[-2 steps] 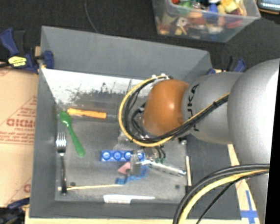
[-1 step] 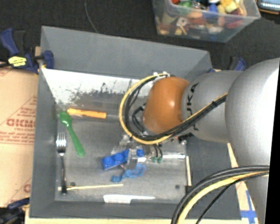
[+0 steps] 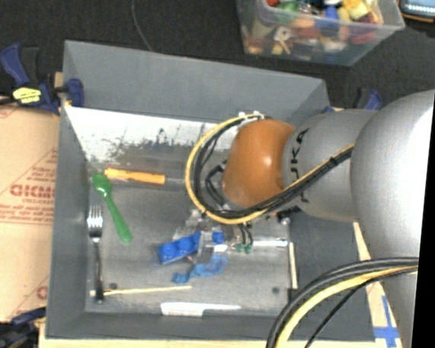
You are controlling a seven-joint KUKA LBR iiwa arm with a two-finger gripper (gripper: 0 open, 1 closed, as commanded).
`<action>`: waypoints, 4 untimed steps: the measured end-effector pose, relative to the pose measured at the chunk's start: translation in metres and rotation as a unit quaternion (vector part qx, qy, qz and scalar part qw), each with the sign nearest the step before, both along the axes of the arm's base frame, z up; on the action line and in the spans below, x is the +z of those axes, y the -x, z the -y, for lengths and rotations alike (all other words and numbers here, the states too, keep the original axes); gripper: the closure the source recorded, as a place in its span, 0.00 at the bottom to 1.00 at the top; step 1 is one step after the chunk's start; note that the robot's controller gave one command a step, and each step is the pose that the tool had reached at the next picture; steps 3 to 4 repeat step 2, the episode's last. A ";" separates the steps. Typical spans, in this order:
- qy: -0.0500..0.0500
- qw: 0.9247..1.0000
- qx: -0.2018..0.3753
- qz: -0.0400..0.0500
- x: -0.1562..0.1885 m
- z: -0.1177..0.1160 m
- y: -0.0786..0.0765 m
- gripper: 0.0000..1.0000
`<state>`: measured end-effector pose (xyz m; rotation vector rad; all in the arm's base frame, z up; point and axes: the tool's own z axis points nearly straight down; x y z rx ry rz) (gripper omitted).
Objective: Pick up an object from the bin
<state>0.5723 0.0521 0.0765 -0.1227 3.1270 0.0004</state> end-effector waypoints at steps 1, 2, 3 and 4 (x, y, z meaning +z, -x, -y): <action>0.000 1.000 0.000 0.001 0.015 0.001 0.000 1.00; 0.000 1.000 -0.001 0.003 0.023 0.001 -0.001 1.00; 0.000 1.000 -0.001 0.003 0.023 0.001 -0.001 1.00; 0.000 1.000 -0.001 0.003 0.023 0.001 -0.001 1.00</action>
Offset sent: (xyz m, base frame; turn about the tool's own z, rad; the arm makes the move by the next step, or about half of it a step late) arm -0.0002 -0.0008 0.0214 0.0007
